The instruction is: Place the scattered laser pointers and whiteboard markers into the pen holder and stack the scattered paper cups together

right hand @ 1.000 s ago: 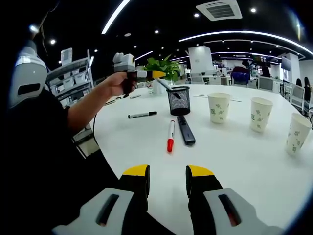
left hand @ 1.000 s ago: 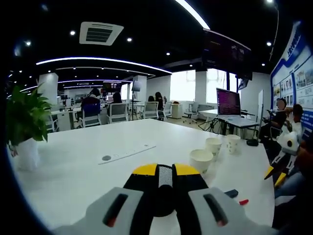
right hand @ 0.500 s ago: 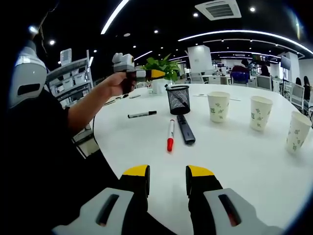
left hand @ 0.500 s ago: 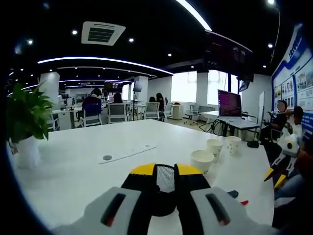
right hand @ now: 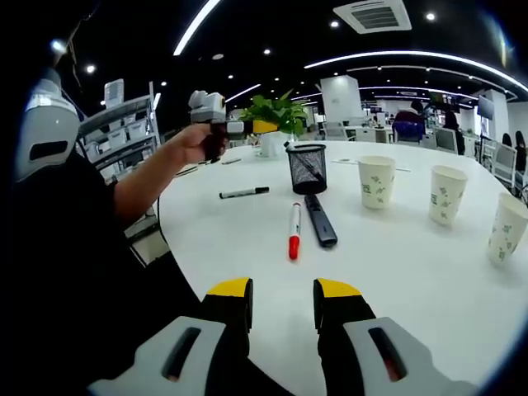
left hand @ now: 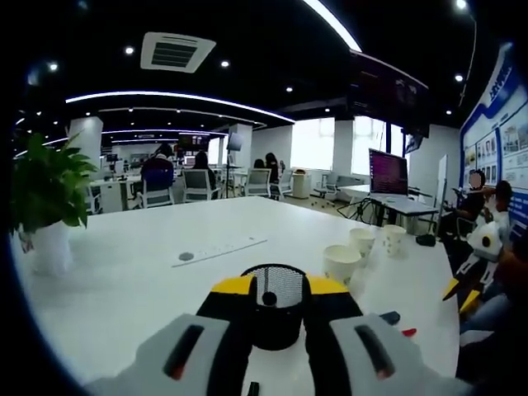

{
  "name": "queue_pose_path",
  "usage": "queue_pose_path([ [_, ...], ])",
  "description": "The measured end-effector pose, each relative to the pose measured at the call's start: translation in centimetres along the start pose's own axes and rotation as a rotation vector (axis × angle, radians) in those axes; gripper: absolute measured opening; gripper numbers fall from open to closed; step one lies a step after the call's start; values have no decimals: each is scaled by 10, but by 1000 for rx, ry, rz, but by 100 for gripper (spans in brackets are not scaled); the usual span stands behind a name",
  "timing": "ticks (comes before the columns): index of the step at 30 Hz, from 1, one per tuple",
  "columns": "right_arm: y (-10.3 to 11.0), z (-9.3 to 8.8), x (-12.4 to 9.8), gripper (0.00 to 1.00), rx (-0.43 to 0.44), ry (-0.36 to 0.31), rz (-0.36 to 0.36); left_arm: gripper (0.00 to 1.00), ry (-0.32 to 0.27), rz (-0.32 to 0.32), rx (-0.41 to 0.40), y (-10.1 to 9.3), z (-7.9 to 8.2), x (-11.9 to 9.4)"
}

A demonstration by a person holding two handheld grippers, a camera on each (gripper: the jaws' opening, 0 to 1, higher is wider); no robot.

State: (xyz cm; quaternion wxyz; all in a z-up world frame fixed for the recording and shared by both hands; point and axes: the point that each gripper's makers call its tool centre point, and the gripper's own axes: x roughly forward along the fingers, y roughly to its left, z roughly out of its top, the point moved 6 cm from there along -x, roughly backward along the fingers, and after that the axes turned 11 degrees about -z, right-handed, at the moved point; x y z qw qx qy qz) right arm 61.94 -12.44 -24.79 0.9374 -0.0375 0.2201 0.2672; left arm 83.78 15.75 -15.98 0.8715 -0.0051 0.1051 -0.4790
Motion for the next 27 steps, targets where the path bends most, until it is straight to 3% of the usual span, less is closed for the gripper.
queue_pose_path([
  [27,7,11,7,34,-24,-3,10,28,16,7,-21,2,-11,-29],
])
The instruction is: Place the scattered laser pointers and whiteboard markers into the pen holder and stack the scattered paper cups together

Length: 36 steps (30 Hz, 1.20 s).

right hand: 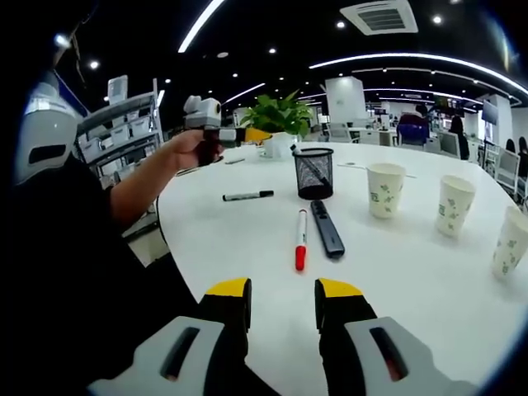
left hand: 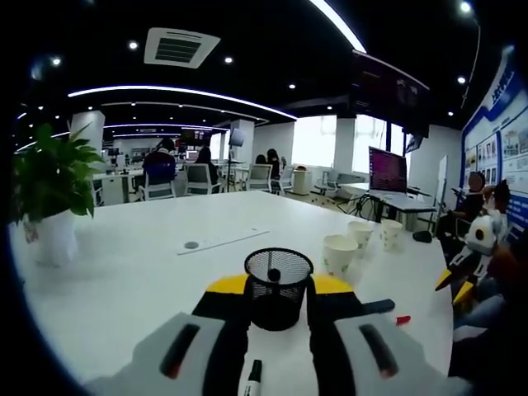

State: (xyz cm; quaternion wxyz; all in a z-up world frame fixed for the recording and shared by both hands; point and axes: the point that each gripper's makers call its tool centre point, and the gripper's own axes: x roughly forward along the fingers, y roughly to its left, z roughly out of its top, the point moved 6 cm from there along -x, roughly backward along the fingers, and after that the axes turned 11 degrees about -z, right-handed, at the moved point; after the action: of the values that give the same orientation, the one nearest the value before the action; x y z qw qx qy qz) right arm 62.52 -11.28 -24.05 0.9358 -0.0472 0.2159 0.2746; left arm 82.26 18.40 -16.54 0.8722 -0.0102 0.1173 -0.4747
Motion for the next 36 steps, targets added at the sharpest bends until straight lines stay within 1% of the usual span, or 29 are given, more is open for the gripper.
queue_pose_path([
  [10,1,4,5,35,-7,1,0,29,19,4,10,-1,-6,-8],
  [17,2,5,6,36,-9,4,-2,30,18,11,2,2,-11,-14],
  [25,4,5,11,36,-10,9,7,30,15,9,2,-3,-14,-23],
  [31,7,6,14,35,-15,10,19,30,20,16,1,-3,-19,-29],
  [36,5,4,16,36,-4,14,13,30,23,21,1,-3,-23,-35],
])
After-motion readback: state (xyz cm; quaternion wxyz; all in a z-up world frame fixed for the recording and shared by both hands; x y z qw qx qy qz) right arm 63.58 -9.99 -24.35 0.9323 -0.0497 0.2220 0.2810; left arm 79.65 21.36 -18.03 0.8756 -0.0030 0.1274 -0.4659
